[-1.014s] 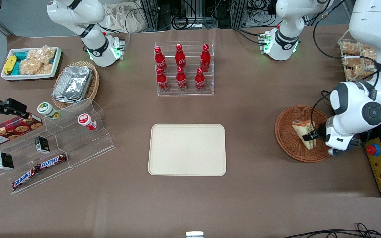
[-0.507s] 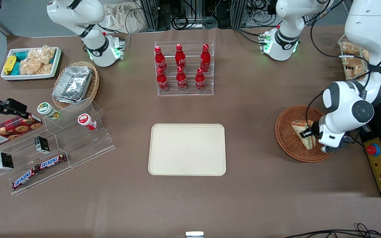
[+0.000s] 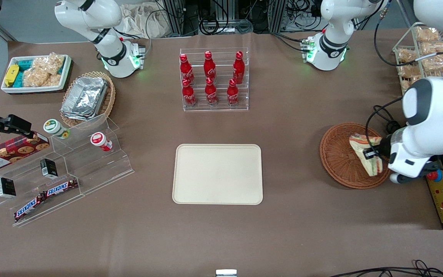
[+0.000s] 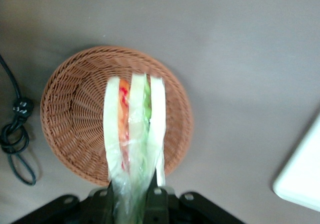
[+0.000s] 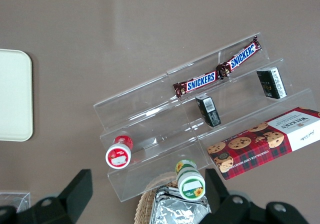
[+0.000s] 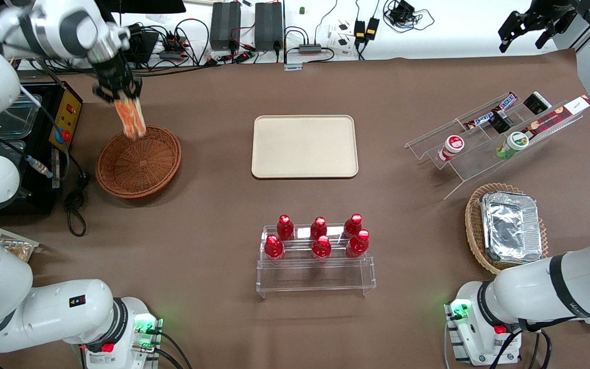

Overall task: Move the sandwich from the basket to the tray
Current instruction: 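Close the left gripper on the sandwich and lift it, then carry the sandwich with the left gripper over to the cream tray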

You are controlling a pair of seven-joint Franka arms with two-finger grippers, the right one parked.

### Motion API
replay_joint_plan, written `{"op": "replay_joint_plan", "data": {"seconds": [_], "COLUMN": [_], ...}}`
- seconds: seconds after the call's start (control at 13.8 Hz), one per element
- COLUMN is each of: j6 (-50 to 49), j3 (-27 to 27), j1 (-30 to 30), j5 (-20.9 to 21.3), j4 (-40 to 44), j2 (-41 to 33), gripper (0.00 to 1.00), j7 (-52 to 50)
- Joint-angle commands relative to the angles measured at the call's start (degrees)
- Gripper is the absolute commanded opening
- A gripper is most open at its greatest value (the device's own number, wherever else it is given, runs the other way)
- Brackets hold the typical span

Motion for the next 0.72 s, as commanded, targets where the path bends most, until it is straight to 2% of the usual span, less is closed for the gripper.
{"op": "replay_joint_plan", "data": {"seconds": [0.0,0.22,0.36,0.65], "j6": [-2.8,-2.4,1.6,8.5], "j3": [-3.2,-8.8,-13.0,-11.8], "j1": [-0.4,-0.5,-1.5,-14.4], "j5": [-0.2,0.6,1.0,5.4], "j4": [8.1,11.3,10.2,10.1], "j2": [0.7,1.3,3.9,14.1], "gripper": [0.0,0.0,0.0,0.0], "j7": [-0.5,-0.4,-0.8,-7.3]}}
